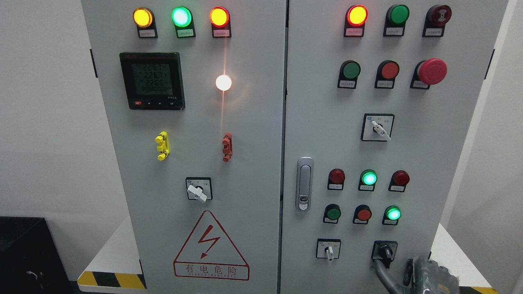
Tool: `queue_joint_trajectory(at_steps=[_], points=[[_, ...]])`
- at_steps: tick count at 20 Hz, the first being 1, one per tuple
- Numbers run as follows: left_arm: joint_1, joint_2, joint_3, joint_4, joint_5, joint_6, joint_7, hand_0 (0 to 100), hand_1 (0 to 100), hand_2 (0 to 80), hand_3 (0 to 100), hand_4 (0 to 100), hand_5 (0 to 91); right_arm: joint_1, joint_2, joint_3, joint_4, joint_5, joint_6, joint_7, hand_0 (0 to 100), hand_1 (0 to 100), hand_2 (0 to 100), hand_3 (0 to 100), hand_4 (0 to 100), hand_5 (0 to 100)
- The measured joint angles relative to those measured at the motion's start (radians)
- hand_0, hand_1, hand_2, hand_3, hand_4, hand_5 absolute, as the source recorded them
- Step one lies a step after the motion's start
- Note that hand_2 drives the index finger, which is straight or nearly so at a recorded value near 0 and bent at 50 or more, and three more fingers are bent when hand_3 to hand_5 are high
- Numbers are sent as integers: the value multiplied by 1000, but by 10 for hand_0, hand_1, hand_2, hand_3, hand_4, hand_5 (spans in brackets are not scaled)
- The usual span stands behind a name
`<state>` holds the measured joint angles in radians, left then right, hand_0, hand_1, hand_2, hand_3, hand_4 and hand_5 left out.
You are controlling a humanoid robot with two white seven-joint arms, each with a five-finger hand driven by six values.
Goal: Flip black knob to close circuit
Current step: 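Grip the black knob with the right hand and twist it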
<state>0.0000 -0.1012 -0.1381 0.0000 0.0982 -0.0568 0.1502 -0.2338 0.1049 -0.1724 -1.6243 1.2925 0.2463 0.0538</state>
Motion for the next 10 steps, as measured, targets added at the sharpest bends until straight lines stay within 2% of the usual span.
queue_joint_trajectory(at_steps=[10], points=[[0, 0, 0, 0, 0, 0, 0, 120, 556, 0, 0, 0, 0, 2, -4, -25, 0, -2, -3, 0, 0, 28, 851, 1000, 987, 1000]])
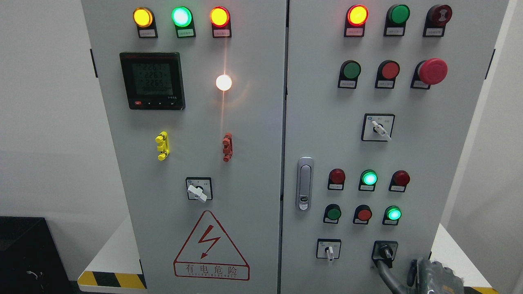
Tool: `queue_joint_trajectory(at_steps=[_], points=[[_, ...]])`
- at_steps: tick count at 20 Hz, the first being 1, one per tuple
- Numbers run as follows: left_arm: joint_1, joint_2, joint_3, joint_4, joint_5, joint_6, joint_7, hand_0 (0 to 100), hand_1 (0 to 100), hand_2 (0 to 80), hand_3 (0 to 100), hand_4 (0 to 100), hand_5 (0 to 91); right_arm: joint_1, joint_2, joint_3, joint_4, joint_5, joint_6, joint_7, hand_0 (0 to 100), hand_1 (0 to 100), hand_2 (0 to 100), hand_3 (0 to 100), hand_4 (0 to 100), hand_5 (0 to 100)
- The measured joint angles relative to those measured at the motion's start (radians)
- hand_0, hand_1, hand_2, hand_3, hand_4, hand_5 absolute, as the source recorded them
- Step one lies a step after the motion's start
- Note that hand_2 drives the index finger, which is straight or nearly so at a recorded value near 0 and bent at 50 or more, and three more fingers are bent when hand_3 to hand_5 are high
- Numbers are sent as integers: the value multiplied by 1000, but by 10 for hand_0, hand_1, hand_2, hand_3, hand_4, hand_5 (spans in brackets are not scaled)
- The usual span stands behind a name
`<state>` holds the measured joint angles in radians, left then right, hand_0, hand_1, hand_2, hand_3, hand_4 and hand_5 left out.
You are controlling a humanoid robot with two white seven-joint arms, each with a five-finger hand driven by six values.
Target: Flip black knob to close circuit
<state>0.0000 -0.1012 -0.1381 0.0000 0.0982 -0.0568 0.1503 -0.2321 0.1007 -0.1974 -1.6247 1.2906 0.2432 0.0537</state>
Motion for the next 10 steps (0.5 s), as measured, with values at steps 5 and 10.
queue_joint_trajectory(at_steps=[5, 10], points=[[0, 0, 0, 0, 0, 0, 0, 120, 556, 0, 0, 0, 0, 0, -1, -9, 0, -5, -2, -2, 0, 28, 851, 1000, 986, 1000], [0, 0, 0, 0, 0, 0, 0, 120, 556, 0, 0, 0, 0, -1, -1, -16, -1, -15, -5, -8, 0, 27, 850, 1000, 985, 1000]])
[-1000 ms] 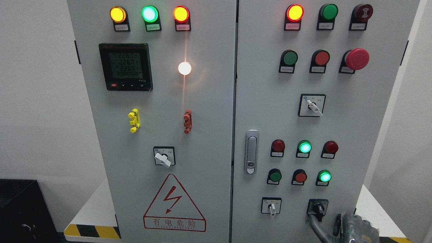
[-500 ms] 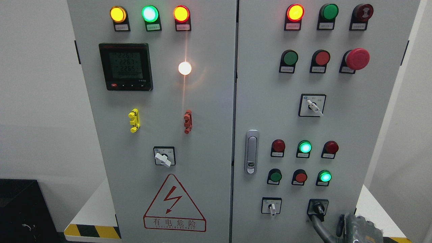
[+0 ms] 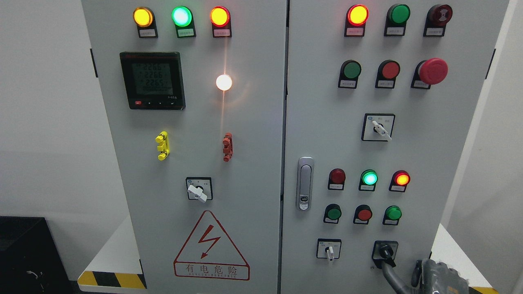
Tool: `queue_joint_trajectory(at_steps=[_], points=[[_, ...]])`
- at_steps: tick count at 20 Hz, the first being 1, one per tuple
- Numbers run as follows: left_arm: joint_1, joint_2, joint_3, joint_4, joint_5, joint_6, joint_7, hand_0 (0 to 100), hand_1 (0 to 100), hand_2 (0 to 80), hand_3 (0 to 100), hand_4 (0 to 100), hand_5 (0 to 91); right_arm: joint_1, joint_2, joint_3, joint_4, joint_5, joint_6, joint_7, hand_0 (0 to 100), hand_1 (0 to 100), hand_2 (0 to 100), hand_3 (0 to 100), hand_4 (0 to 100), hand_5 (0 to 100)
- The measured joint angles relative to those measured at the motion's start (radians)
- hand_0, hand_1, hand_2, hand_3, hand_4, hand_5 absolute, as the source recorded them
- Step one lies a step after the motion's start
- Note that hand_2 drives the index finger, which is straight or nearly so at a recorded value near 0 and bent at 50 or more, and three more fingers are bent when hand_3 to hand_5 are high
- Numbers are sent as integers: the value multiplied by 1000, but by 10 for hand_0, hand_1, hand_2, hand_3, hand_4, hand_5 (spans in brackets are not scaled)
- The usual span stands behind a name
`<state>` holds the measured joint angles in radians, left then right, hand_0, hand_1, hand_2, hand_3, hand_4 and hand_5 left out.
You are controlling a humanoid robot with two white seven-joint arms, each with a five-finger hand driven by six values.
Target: Flip black knob to close circuit
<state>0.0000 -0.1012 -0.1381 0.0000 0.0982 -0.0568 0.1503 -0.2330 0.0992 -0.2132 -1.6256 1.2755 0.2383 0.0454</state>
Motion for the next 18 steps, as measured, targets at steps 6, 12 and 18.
queue_joint_trajectory(at_steps=[6, 12, 18], points=[[0, 0, 0, 0, 0, 0, 0, 120, 556, 0, 0, 0, 0, -1, -1, -4, -1, -12, -1, -9, 0, 27, 847, 1000, 984, 1000], [0, 0, 0, 0, 0, 0, 0, 120, 556, 0, 0, 0, 0, -1, -1, -7, -2, -17, -3, -15, 0, 26, 847, 1000, 983, 1000], [0, 0, 0, 0, 0, 0, 0, 120, 556, 0, 0, 0, 0, -1, -1, -8, -5, -21, -4, -17, 0, 27, 846, 1000, 982, 1000]])
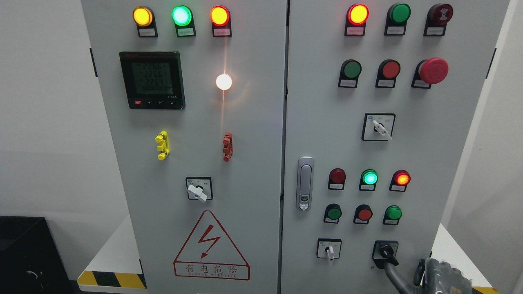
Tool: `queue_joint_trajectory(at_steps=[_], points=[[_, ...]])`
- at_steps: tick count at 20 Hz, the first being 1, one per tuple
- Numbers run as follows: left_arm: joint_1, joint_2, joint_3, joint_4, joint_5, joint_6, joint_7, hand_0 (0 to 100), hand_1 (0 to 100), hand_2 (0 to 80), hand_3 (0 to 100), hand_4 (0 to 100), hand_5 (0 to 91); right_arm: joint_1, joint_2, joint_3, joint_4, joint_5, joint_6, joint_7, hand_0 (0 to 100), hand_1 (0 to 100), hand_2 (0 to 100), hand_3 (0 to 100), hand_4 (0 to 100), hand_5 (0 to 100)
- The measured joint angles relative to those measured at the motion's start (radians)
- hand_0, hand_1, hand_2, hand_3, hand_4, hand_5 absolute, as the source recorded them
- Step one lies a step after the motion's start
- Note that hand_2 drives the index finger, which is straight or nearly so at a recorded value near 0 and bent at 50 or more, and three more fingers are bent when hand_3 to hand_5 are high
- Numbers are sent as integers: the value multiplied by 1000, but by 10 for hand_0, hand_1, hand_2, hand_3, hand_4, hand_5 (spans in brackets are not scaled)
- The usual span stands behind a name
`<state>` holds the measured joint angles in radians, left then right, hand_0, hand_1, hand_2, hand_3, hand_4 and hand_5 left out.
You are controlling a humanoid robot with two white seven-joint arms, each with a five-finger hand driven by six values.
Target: Flip black knob to close circuit
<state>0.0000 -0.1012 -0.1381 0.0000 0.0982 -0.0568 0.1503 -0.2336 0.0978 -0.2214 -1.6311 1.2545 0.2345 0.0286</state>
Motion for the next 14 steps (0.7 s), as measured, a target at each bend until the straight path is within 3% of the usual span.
queue_joint_trajectory(at_steps=[14], points=[[0, 0, 0, 0, 0, 0, 0, 120, 556, 0, 0, 0, 0, 15, -1, 6, -12, -40, -20, -8, 0, 30, 844, 1000, 981, 1000]])
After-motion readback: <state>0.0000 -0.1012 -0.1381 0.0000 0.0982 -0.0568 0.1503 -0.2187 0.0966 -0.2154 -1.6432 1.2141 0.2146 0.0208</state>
